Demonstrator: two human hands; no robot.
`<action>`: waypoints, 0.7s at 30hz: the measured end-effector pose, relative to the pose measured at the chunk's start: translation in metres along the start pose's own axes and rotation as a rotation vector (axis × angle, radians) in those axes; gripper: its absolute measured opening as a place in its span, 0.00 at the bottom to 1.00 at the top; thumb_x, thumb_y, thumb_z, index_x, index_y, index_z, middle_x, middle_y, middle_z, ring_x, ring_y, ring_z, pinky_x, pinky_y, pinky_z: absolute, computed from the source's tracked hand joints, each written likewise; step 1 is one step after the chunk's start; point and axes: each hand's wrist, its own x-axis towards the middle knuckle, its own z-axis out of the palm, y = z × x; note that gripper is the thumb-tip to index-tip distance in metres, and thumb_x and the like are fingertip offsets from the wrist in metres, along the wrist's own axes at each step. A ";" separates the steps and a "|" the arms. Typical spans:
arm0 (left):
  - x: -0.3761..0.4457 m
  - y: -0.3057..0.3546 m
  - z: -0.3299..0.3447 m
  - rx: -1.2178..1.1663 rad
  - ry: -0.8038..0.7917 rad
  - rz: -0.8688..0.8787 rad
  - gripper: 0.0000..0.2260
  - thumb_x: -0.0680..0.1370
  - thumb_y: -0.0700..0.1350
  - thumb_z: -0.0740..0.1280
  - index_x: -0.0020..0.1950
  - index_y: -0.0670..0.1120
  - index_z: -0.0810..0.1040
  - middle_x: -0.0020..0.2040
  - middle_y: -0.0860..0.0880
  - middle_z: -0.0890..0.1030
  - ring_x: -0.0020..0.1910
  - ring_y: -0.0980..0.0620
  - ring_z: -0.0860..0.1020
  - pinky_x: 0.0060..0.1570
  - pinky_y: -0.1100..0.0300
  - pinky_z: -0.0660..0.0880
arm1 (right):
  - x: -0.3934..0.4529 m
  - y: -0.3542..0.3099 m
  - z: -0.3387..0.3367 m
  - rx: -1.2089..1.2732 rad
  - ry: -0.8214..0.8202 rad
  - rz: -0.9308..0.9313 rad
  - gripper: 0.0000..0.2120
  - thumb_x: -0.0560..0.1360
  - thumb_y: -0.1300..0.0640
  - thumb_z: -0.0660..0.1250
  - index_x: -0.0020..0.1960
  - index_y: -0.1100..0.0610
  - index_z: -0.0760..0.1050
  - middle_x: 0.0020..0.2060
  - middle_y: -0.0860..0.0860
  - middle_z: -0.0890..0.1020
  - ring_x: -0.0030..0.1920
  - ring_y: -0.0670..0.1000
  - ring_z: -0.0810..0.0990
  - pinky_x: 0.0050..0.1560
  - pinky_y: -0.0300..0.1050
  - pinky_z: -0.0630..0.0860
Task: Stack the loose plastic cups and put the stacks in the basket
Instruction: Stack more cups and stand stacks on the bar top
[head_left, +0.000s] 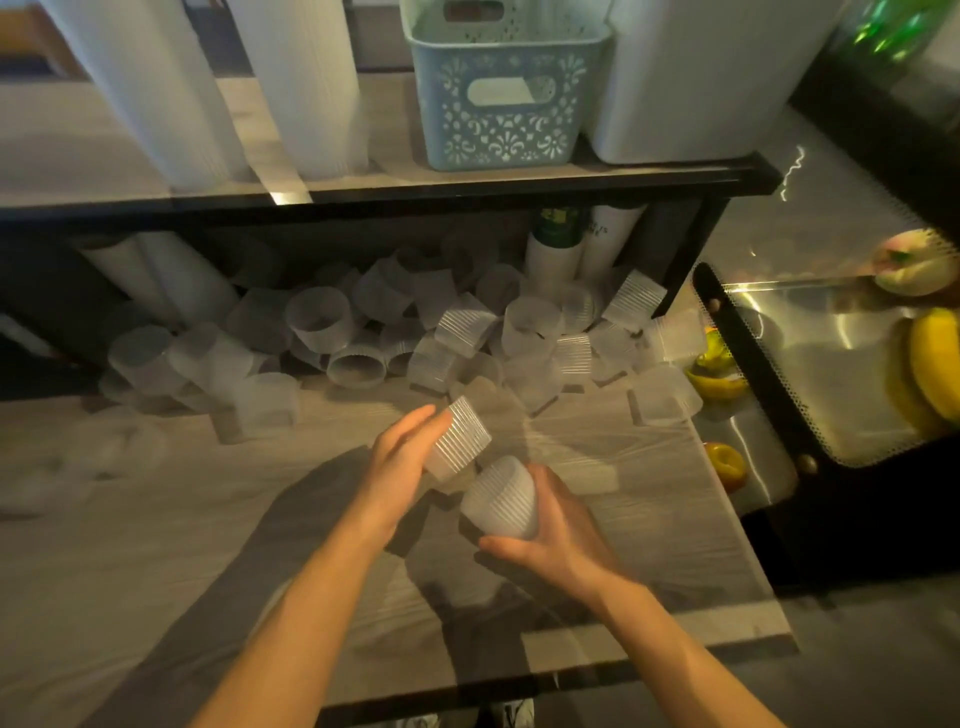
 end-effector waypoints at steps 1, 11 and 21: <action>-0.006 -0.001 0.000 -0.013 -0.003 0.026 0.34 0.66 0.64 0.72 0.68 0.51 0.76 0.61 0.52 0.81 0.60 0.56 0.78 0.65 0.54 0.73 | 0.002 -0.001 0.002 0.036 0.009 -0.016 0.40 0.59 0.31 0.74 0.65 0.40 0.61 0.56 0.41 0.74 0.56 0.45 0.76 0.56 0.50 0.78; -0.032 -0.016 0.008 0.082 0.138 0.186 0.30 0.67 0.64 0.68 0.66 0.52 0.77 0.63 0.54 0.78 0.63 0.59 0.75 0.67 0.57 0.70 | 0.011 -0.015 0.005 0.074 -0.030 -0.088 0.45 0.56 0.32 0.74 0.67 0.48 0.64 0.58 0.46 0.76 0.57 0.46 0.77 0.56 0.49 0.77; -0.044 -0.039 0.018 0.421 -0.242 0.179 0.39 0.70 0.75 0.58 0.78 0.60 0.58 0.75 0.62 0.61 0.74 0.64 0.61 0.71 0.66 0.58 | 0.005 -0.004 -0.007 0.154 -0.030 -0.094 0.39 0.59 0.30 0.76 0.63 0.39 0.64 0.55 0.42 0.77 0.55 0.43 0.78 0.54 0.47 0.79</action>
